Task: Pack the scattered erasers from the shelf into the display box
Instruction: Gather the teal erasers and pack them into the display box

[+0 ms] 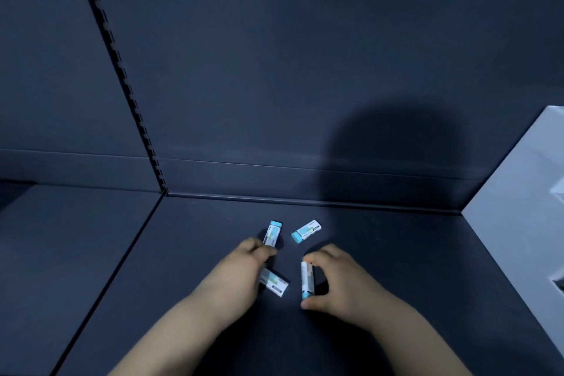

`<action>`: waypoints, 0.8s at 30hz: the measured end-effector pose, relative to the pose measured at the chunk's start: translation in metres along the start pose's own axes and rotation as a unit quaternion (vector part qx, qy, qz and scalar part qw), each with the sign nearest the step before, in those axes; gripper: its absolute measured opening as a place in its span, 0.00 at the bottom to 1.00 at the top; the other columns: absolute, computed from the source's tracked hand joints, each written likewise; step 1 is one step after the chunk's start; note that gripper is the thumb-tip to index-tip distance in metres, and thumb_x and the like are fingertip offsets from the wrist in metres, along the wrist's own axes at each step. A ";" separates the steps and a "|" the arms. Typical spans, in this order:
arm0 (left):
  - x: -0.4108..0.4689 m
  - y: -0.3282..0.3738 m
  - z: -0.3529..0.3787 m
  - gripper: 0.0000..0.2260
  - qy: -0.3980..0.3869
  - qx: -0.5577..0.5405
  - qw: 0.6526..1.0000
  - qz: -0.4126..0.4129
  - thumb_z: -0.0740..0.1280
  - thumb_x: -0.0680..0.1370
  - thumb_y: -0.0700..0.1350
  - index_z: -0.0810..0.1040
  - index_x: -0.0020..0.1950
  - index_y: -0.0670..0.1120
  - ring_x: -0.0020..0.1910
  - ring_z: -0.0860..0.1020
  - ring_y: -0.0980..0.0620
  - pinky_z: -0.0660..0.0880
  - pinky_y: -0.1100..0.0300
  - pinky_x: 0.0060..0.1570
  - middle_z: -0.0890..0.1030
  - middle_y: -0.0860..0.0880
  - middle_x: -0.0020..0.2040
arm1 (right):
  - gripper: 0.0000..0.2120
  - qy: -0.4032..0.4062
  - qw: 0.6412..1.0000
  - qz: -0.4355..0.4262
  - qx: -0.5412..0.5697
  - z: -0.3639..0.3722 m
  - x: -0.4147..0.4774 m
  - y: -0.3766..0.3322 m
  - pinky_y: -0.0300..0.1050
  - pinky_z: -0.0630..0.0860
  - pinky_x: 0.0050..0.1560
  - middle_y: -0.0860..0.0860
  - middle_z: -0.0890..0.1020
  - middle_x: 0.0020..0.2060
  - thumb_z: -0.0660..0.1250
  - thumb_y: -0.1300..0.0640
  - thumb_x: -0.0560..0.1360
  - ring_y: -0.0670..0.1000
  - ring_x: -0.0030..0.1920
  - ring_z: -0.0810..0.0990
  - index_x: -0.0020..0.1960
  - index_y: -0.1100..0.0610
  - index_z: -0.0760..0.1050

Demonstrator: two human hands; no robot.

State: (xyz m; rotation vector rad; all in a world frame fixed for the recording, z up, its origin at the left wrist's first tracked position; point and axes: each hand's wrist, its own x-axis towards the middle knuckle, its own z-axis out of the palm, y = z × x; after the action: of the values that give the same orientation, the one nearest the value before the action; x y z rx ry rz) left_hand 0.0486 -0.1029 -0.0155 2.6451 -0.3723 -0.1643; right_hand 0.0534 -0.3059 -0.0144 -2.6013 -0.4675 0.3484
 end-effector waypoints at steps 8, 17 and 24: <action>-0.006 0.019 0.013 0.26 -0.026 0.071 0.997 0.000 0.63 0.76 0.54 0.62 0.72 0.51 0.68 0.61 0.51 0.59 0.62 0.68 0.62 0.52 0.69 | 0.31 -0.014 0.997 -0.005 -0.076 -0.005 -0.008 -0.008 0.44 0.64 0.66 0.46 0.69 0.64 0.69 0.42 0.69 0.48 0.65 0.67 0.69 0.47 0.65; -0.014 0.002 0.003 0.34 -0.052 0.075 0.996 0.014 0.68 0.73 0.53 0.55 0.75 0.55 0.71 0.57 0.54 0.55 0.61 0.69 0.59 0.57 0.72 | 0.11 -0.024 0.998 0.010 -0.057 -0.032 -0.003 -0.013 0.48 0.74 0.55 0.48 0.79 0.52 0.57 0.52 0.77 0.51 0.52 0.77 0.53 0.50 0.76; -0.016 0.003 0.000 0.33 -0.081 0.108 0.991 0.002 0.68 0.73 0.57 0.57 0.74 0.55 0.71 0.57 0.53 0.56 0.58 0.66 0.60 0.56 0.72 | 0.19 -0.077 0.995 -0.008 -0.068 -0.012 0.028 -0.020 0.46 0.67 0.66 0.49 0.70 0.67 0.60 0.51 0.78 0.51 0.65 0.70 0.68 0.49 0.69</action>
State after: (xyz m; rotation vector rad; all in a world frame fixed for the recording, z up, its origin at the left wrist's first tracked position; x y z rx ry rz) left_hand 0.0329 -0.1008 -0.0139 2.8527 -0.4732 -0.3582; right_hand 0.0772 -0.2839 0.0008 -2.7115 -0.5824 0.5307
